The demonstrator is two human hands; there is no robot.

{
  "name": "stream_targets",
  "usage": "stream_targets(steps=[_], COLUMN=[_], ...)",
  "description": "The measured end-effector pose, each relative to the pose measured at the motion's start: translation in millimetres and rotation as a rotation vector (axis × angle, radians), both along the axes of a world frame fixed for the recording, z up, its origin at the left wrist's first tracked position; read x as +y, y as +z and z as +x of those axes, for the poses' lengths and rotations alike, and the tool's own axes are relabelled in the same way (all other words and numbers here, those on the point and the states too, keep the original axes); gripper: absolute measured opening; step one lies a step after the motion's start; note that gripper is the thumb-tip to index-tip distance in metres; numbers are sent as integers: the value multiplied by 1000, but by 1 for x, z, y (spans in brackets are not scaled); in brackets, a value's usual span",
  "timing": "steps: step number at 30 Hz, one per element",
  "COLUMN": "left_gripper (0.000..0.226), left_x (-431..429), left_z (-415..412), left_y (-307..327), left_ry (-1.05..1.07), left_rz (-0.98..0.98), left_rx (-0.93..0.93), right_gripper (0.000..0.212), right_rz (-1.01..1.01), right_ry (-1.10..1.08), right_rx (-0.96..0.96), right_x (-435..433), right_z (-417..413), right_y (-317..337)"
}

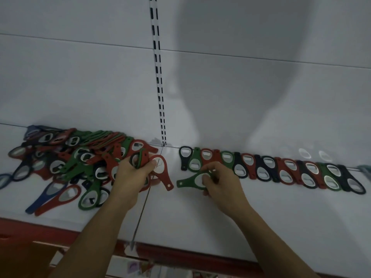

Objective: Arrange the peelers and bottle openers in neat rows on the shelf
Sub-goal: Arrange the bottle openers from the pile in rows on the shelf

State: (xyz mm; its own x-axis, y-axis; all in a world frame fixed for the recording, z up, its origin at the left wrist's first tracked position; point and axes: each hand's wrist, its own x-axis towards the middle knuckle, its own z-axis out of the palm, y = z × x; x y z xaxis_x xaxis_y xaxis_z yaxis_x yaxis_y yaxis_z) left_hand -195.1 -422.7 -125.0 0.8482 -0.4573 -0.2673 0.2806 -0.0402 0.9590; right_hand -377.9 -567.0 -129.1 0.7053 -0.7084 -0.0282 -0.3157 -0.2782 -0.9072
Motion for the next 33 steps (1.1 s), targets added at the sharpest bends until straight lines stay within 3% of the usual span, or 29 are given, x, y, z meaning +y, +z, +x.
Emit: stream_targets(steps=[3, 6, 11, 13, 15, 17, 19, 22, 24, 26, 29, 33], left_gripper=[10, 12, 19, 17, 15, 12, 12, 13, 5, 19, 43, 80], left_x=[0, 1, 5, 6, 7, 7, 2, -7, -6, 0, 6, 11], left_z=[0, 0, 4, 3, 3, 1, -6, -18, -14, -1, 8, 7], left_y=[-3, -8, -11, -10, -8, -6, -2, 3, 4, 3, -2, -18], left_ry=[-9, -39, -94, -124, -172, -247, -349, -470, -508, -647, -933, -1041], left_rz=[39, 79, 12, 4, -1, -18, -12, 15, 91, 235, 393, 496], left_rx=[-26, -54, 14, 4, -25, -44, -82, -286, -548, -852, -1011, -1071], right_gripper=[17, 18, 36, 41, 26, 10, 15, 28, 21, 14, 17, 26], right_rz=[41, -70, -346, -481, -553, -394, -117, 13, 49, 21, -156, -491], right_ry=[26, 31, 375, 321, 191, 150, 186, 222, 191, 164, 225, 365], right_rx=[48, 80, 236, 267, 125, -49, -105, -105, -107, -149, -224, -86], right_x=[10, 8, 1, 2, 4, 6, 8, 7, 1, -9, -16, -8], right_z=[5, 6, 26, 31, 28, 25, 27, 26, 17, 4, -14, -24], right_y=[-6, -11, 3, 7, 9, 11, 14, 15, 16, 15, 17, 6])
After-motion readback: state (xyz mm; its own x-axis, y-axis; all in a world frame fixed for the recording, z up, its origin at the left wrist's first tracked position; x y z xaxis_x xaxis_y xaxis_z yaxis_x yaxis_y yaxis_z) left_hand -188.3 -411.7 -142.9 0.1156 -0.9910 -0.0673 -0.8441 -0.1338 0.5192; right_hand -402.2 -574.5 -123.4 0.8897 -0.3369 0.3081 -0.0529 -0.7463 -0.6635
